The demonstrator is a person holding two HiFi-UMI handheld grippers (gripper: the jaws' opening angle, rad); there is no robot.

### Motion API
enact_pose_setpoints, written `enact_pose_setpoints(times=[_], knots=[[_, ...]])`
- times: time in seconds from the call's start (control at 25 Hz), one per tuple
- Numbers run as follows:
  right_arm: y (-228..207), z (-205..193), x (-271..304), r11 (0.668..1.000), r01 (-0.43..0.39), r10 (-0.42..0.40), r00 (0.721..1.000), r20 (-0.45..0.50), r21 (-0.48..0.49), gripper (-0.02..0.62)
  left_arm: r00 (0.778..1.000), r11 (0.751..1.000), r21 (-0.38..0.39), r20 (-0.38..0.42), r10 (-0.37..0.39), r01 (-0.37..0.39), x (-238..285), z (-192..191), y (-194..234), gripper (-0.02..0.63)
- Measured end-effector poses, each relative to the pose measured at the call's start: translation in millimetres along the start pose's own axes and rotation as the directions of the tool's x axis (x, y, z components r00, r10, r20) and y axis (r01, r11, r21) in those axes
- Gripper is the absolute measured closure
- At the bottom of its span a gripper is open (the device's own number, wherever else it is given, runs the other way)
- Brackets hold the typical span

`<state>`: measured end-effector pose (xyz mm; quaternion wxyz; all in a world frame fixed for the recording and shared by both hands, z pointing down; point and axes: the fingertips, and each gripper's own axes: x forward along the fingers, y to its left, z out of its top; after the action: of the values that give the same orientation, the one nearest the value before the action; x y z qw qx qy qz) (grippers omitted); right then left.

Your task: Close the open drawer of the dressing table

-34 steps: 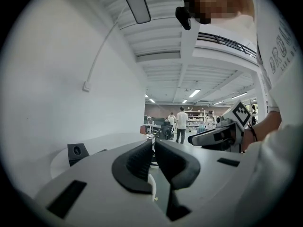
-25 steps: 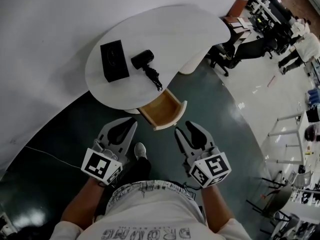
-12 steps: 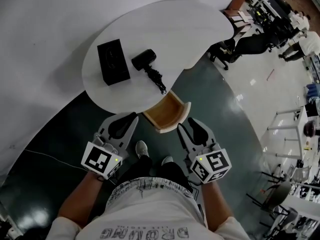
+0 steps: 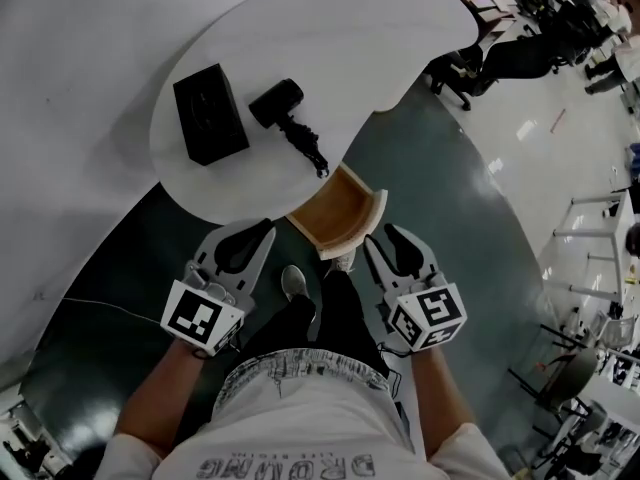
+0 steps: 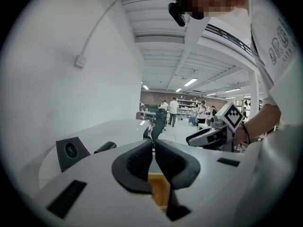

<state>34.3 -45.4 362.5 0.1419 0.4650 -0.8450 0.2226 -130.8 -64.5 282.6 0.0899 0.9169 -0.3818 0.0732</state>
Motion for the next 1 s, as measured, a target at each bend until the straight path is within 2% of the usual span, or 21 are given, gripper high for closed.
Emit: enact_pose_setpoints(times=[0.44,0.72,1.0], knots=[[-72.7,-57.3,30.0,1.000,-0.009,0.012,0.996,-0.092,0.028,0.422,0.991,1.000,-0.015,-0.136,-0.017,0.015,63.4,-51.7,-8.7,0.572],[-109.7,-114.5,43.4,0.999,-0.027,0.032,0.989,-0.142,0.042,0.429,0.975,0.999,-0.026,-0.215,-0.050,0.046,92.3,-89.8,-19.3,0.572],[-119.1,-195.3,63.8,0.997,-0.037,0.052,0.973,-0.226,0.073,0.436,0.952,0.996,-0.036,-0.292,-0.090,0.083,104.1,-137.3,-22.5,0.572]])
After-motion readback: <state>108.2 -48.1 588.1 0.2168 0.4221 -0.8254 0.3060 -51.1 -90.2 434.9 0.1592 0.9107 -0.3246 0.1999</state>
